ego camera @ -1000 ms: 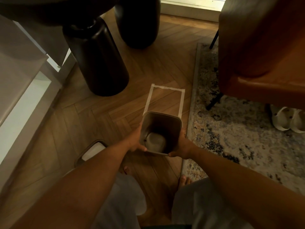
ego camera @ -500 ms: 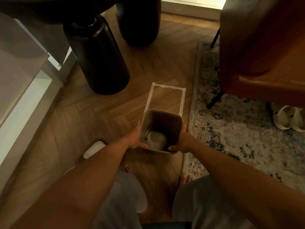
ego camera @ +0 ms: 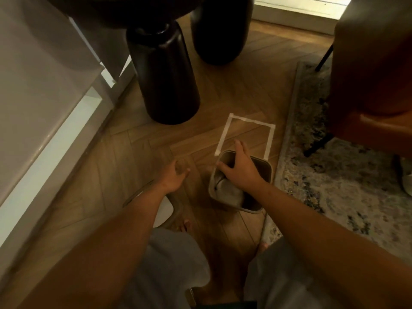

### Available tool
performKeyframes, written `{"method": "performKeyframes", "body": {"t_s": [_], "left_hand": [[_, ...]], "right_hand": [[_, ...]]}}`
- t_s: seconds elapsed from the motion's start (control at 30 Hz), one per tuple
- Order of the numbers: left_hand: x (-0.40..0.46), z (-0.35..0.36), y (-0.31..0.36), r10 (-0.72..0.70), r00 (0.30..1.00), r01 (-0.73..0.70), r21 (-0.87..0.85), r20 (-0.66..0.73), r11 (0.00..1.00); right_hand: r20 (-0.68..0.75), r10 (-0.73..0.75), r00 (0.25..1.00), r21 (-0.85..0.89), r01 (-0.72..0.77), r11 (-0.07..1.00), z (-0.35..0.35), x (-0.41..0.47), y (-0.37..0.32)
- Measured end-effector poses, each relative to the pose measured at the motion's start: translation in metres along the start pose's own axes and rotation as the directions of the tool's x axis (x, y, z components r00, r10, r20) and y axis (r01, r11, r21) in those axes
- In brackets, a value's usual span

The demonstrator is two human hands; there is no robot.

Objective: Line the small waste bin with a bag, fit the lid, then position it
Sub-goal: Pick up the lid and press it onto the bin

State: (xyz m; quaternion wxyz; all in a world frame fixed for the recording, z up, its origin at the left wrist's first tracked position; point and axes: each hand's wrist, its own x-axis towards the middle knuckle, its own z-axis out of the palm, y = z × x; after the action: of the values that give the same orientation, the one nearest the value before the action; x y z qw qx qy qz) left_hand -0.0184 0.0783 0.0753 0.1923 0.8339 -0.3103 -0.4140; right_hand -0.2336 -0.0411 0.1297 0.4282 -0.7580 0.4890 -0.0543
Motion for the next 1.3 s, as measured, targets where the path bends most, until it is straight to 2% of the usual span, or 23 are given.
{"method": "performKeyframes", "body": {"t_s": [0.03, 0.1, 0.5, 0.8, 1.07, 1.2, 1.3], "left_hand": [[-0.002, -0.002, -0.002, -0.008, 1.0, 0.008, 0.003, -0.011, 1.0], [0.008, -0.024, -0.042, -0.104, 0.992, 0.1, -0.063, -0.067, 0.993], [0.007, -0.027, -0.038, -0.107, 0.991, 0.095, -0.13, -0.084, 0.987], [0.018, -0.048, -0.103, -0.232, 0.97, 0.218, -0.159, -0.076, 0.963], [0.022, -0.043, -0.146, -0.364, 0.928, 0.353, -0.134, -0.073, 0.926], [0.028, -0.042, -0.165, -0.373, 0.926, 0.37, -0.057, -0.057, 0.927], [0.031, -0.039, -0.179, -0.39, 0.92, 0.387, -0.062, -0.036, 0.92]], "right_hand": [[-0.004, -0.006, 1.0, 0.013, 0.006, 1.0, 0.001, 0.0, -0.003], [0.081, -0.041, 0.996, 0.007, 0.041, 0.999, 0.037, 0.021, -0.022], [0.096, -0.051, 0.994, -0.059, 0.057, 0.997, 0.044, 0.03, -0.029], [0.223, -0.043, 0.974, -0.086, 0.063, 0.994, 0.11, 0.056, -0.048], [0.355, 0.069, 0.933, -0.166, -0.009, 0.986, 0.17, 0.073, -0.042], [0.452, 0.106, 0.886, -0.251, 0.013, 0.968, 0.197, 0.082, -0.027], [0.505, 0.088, 0.859, -0.248, 0.047, 0.968, 0.215, 0.088, -0.011]]}}
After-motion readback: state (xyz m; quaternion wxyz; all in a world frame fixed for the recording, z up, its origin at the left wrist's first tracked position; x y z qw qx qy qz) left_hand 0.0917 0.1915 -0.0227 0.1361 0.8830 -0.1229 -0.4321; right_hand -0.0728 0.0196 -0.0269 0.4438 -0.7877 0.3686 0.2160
